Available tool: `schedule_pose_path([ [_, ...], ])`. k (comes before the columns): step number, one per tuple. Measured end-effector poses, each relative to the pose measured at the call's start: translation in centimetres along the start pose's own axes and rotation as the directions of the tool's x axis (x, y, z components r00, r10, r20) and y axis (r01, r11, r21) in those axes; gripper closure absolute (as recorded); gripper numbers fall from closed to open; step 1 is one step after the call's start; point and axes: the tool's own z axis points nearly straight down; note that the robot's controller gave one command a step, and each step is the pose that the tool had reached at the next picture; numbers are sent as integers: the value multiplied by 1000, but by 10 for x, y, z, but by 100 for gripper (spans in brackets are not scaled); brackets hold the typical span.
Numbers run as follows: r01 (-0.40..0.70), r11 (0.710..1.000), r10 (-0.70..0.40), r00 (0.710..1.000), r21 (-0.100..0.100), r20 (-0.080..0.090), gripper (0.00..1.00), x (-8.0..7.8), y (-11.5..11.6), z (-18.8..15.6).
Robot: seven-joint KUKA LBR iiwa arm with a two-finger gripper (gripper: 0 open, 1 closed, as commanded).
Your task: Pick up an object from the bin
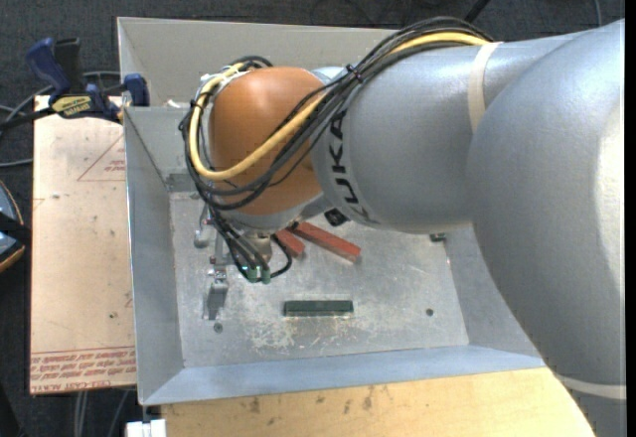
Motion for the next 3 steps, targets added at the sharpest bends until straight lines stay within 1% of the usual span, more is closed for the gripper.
schedule_pose_path([
  [1, -4, 1000, 4, 1000, -2, 8, 0, -2, -1, -4],
  [2, 6, 1000, -5, 1000, -5, 14, 0, -47, -44, 33],
  [3, -2, 1000, 2, 1000, 0, 9, 0, -42, -76, 52],
])
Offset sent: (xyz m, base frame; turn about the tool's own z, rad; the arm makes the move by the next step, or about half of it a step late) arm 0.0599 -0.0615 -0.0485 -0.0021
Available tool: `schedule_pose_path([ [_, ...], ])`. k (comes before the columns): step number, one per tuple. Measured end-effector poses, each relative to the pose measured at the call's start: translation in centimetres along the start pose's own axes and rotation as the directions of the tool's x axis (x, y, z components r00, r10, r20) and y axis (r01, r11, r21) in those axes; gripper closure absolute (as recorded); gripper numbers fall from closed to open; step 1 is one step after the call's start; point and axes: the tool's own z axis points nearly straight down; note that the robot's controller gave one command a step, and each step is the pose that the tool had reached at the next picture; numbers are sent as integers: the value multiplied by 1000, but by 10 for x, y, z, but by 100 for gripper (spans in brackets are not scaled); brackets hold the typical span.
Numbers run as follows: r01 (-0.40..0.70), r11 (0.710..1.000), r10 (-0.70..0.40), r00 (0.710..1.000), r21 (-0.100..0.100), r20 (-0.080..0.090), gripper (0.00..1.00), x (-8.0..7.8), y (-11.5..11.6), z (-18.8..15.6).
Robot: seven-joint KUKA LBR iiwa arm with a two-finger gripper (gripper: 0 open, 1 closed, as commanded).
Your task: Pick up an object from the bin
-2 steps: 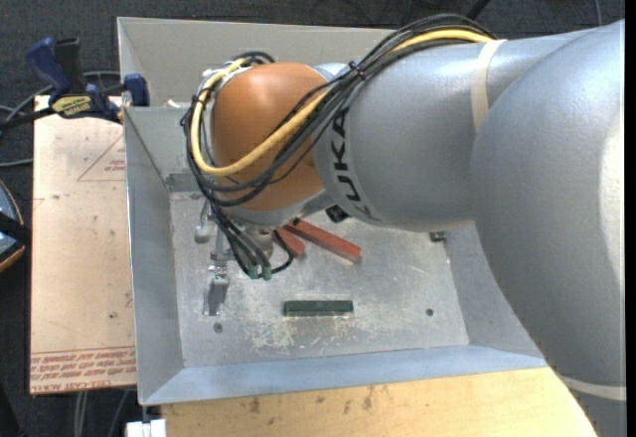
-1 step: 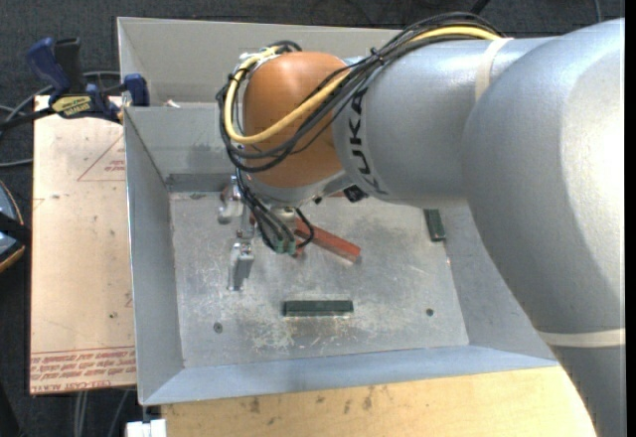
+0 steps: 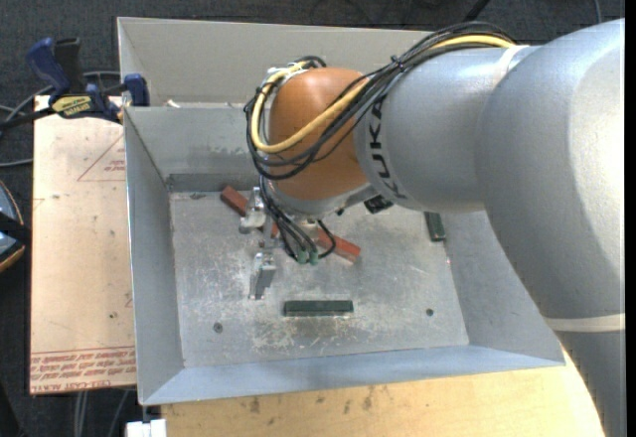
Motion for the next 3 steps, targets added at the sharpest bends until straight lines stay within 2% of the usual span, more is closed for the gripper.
schedule_pose_path([
  [1, 11, 1000, -11, 1000, -2, -2, 0, 66, -24, 1],
  [2, 67, 998, -67, 998, -3, -5, 0, 70, -46, 27],
  [3, 63, 998, -63, 998, -8, 19, 100, 52, -79, 42],
])
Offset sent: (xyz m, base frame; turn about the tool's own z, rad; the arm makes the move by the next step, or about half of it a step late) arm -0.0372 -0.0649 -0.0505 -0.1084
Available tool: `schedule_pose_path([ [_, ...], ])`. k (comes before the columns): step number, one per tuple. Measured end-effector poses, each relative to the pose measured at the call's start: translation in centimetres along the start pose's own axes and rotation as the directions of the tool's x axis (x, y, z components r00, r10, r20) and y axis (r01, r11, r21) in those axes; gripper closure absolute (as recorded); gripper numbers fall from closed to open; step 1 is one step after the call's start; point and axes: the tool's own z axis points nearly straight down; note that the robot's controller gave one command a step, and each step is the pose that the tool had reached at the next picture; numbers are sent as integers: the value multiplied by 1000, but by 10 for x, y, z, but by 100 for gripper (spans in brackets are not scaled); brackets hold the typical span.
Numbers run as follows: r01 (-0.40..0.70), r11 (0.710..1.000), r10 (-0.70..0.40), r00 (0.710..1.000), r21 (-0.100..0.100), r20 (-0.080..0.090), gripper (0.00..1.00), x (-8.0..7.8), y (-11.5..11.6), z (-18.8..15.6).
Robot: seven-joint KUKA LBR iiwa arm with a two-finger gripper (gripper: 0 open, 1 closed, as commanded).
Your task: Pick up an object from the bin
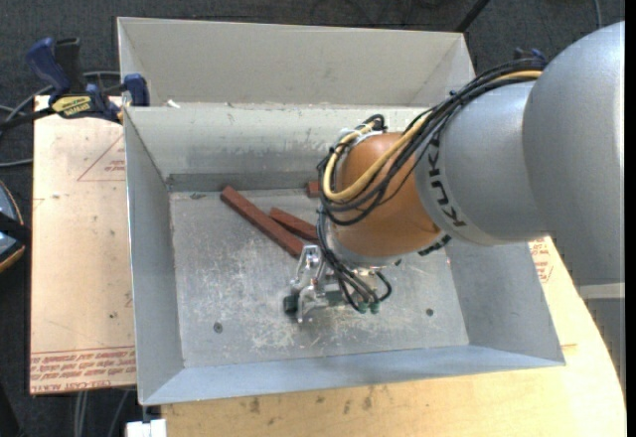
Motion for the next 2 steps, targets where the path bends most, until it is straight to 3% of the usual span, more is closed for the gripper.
schedule_pose_path([
  [1, 0, 1000, 0, 1000, 0, 0, 100, 0, 0, 0],
  [2, -6, 1000, 6, 1000, 6, -17, 100, 0, -15, -147],
])
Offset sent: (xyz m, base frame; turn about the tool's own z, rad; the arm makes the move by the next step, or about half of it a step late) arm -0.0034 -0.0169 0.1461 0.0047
